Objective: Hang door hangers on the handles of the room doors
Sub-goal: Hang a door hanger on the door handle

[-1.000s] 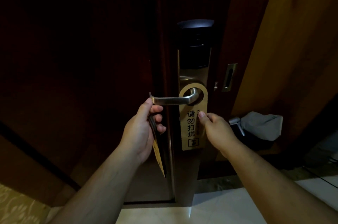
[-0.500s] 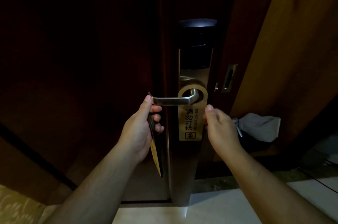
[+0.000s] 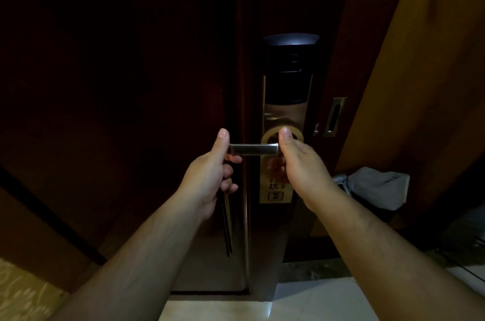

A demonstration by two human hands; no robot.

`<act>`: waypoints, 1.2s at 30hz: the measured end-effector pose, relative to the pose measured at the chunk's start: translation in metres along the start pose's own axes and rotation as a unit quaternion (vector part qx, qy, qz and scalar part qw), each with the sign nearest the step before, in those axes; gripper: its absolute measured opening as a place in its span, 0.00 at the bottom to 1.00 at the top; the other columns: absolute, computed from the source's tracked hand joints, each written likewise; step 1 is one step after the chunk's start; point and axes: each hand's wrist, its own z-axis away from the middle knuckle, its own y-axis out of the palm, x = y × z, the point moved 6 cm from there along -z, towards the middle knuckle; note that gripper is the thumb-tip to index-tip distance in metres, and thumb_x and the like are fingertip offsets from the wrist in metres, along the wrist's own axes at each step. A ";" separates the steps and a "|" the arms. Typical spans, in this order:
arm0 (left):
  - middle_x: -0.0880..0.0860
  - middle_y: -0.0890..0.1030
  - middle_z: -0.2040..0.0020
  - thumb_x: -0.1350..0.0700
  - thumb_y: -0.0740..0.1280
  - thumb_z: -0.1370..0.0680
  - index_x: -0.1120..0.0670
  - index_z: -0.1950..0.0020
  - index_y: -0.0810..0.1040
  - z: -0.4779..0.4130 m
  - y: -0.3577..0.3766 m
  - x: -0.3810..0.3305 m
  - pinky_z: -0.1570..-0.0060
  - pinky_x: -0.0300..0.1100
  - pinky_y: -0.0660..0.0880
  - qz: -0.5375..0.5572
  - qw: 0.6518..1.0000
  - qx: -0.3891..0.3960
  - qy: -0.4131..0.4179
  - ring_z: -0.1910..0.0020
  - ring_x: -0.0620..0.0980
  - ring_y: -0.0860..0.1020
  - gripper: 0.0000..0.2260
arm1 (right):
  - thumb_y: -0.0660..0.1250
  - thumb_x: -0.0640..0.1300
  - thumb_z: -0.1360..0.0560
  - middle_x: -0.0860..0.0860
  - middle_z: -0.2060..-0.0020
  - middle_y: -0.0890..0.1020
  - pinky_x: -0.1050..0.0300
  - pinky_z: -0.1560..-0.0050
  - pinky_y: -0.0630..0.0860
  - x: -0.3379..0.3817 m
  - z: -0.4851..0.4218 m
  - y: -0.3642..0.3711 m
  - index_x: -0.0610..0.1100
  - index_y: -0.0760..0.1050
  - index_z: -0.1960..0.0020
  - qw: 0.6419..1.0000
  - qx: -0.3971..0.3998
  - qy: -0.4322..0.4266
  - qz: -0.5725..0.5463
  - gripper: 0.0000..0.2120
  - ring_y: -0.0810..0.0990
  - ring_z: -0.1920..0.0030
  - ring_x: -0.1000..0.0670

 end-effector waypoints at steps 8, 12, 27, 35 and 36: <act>0.47 0.69 0.71 0.39 0.60 0.20 0.53 0.46 0.81 -0.005 -0.003 -0.004 0.58 0.47 0.75 -0.041 0.999 0.011 0.021 0.74 0.44 0.68 0.20 | 0.52 0.65 0.21 0.50 0.61 0.84 0.52 0.52 0.78 0.000 0.000 0.001 0.49 0.78 0.46 0.995 0.046 0.032 -0.079 0.24 0.82 0.58 0.50; 0.46 0.69 0.73 0.39 0.59 0.20 0.55 0.48 0.81 -0.004 0.000 -0.005 0.58 0.47 0.75 -0.041 0.999 0.014 0.021 0.75 0.44 0.67 0.22 | 0.52 0.63 0.20 0.51 0.67 0.81 0.53 0.55 0.77 0.000 0.001 0.006 0.47 0.78 0.47 0.992 0.055 0.039 -0.106 0.24 0.79 0.64 0.52; 0.48 0.69 0.71 0.39 0.59 0.21 0.58 0.48 0.81 -0.020 -0.003 -0.002 0.57 0.49 0.73 -0.023 0.990 0.139 -0.015 0.73 0.46 0.67 0.23 | 0.57 0.59 0.20 0.49 0.67 0.81 0.54 0.57 0.75 0.003 0.010 0.009 0.45 0.79 0.52 0.981 -0.025 0.079 -0.174 0.20 0.78 0.66 0.51; 0.47 0.70 0.72 0.33 0.59 0.23 0.55 0.62 0.79 -0.033 -0.005 0.000 0.60 0.47 0.75 -0.084 0.971 0.225 -0.002 0.75 0.44 0.69 0.26 | 0.58 0.58 0.20 0.49 0.70 0.78 0.50 0.52 0.74 0.007 0.023 0.019 0.44 0.77 0.52 0.966 -0.125 0.121 -0.191 0.18 0.77 0.65 0.50; 0.47 0.69 0.72 0.34 0.59 0.23 0.55 0.62 0.79 -0.033 -0.005 0.000 0.60 0.46 0.75 -0.088 0.968 0.234 0.006 0.75 0.43 0.69 0.26 | 0.57 0.58 0.20 0.50 0.70 0.77 0.49 0.51 0.74 0.008 0.025 0.021 0.45 0.76 0.52 0.964 -0.133 0.126 -0.191 0.18 0.76 0.64 0.49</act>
